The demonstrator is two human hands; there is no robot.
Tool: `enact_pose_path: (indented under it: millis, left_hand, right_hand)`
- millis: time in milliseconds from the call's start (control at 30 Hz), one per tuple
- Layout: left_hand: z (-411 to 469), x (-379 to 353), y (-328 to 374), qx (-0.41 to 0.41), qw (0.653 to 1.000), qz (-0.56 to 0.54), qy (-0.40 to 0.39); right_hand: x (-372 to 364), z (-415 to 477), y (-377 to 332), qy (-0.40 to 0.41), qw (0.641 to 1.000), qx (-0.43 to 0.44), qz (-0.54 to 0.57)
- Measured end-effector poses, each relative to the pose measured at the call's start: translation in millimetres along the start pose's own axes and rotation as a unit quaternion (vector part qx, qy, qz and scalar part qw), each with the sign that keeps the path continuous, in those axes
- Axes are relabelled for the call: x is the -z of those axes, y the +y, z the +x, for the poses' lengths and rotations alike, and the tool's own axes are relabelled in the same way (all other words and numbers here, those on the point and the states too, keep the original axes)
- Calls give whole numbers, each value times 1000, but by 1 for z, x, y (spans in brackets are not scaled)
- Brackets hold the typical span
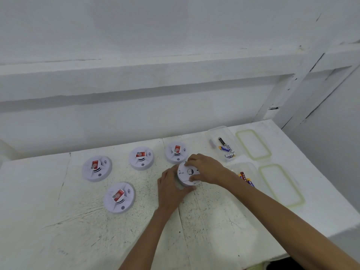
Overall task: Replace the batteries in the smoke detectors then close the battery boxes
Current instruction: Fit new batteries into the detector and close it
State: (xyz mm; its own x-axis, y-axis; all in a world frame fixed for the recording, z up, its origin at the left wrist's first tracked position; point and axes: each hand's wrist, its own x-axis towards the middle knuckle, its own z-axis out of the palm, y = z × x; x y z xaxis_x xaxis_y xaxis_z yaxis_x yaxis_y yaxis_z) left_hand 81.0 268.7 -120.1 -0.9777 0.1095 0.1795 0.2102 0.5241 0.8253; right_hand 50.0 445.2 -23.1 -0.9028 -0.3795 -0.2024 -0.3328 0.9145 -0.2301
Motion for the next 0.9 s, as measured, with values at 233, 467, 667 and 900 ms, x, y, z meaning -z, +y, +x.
enact_pose_path:
  millis: [233, 467, 667, 900]
  left_hand:
    - [-1, -4, -10, 34, 998, 8, -54]
    - [-2, 2, -4, -8, 999, 24, -21]
    - [-2, 7, 1, -15, 999, 30, -19]
    - [-4, 7, 4, -19, 999, 34, -6]
  right_hand:
    - [1, 3, -2, -7, 999, -17, 29]
    - [5, 1, 0, 2, 999, -14, 40]
    - [-2, -3, -2, 48, 997, -27, 62]
    - [-8, -3, -7, 84, 996, -20, 28]
